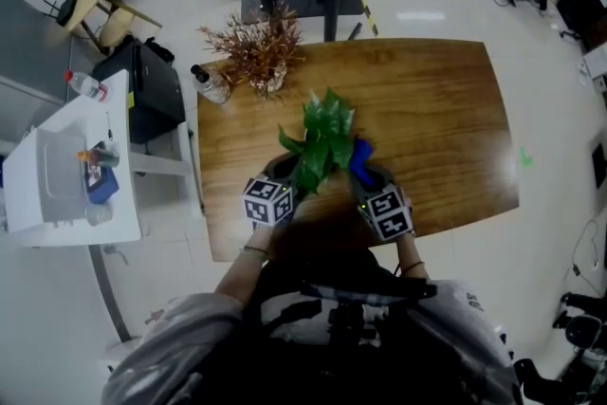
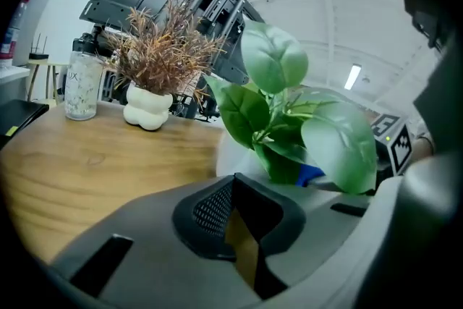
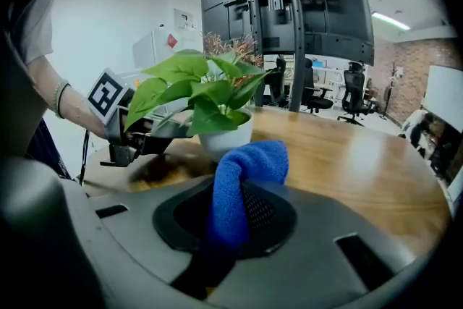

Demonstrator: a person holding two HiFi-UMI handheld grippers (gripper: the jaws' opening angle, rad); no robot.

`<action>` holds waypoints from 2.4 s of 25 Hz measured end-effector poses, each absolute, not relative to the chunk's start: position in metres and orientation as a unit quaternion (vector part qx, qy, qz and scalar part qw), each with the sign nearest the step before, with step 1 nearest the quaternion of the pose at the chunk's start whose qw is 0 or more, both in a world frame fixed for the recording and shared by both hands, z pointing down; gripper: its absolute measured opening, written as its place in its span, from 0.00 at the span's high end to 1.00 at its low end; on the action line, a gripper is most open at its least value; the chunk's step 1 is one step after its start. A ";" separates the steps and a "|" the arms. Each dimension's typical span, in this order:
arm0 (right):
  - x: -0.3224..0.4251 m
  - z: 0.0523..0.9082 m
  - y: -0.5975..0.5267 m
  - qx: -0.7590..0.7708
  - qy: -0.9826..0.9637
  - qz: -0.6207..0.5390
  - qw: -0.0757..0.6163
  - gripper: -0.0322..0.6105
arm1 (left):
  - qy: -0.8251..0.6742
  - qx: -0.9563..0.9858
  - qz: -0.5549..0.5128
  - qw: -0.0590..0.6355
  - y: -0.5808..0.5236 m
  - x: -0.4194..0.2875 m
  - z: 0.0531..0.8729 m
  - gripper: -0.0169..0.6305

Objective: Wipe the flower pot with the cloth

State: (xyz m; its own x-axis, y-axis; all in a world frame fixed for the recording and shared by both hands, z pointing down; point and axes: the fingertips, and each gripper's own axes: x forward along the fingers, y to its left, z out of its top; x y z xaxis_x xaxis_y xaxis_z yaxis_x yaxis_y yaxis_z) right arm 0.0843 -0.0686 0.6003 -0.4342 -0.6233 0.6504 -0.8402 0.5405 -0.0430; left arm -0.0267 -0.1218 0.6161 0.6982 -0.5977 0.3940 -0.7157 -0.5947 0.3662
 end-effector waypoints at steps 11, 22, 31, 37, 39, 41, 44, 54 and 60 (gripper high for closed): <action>0.073 0.582 -0.113 0.415 -0.852 0.143 0.286 0.86 | -0.356 0.893 0.110 0.252 -0.123 -0.020 0.612 0.96; 0.012 0.606 -0.078 0.365 -0.865 0.188 0.289 0.86 | -0.403 0.878 0.106 0.234 -0.160 -0.056 0.606 0.96; -0.006 0.622 -0.073 0.334 -0.868 0.198 0.309 0.86 | -0.438 0.860 0.094 0.245 -0.158 -0.084 0.603 0.96; 0.045 0.607 -0.084 0.381 -0.852 0.177 0.312 0.86 | -0.422 0.862 0.089 0.266 -0.127 -0.067 0.610 0.96; 0.058 0.603 -0.098 0.388 -0.849 0.157 0.321 0.86 | -0.411 0.865 0.092 0.272 -0.119 -0.059 0.615 0.96; 0.066 0.596 -0.114 0.388 -0.850 0.129 0.332 0.86 | -0.403 0.868 0.095 0.273 -0.117 -0.051 0.616 0.96; 0.066 0.584 -0.137 0.377 -0.857 0.086 0.341 0.86 | -0.397 0.873 0.093 0.269 -0.120 -0.046 0.612 0.96; 0.043 0.586 -0.144 0.320 -0.875 0.063 0.357 0.86 | -0.405 0.873 0.088 0.256 -0.147 -0.061 0.604 0.96; 0.021 0.602 -0.118 0.298 -0.881 0.091 0.355 0.86 | -0.424 0.867 0.080 0.251 -0.174 -0.078 0.603 0.96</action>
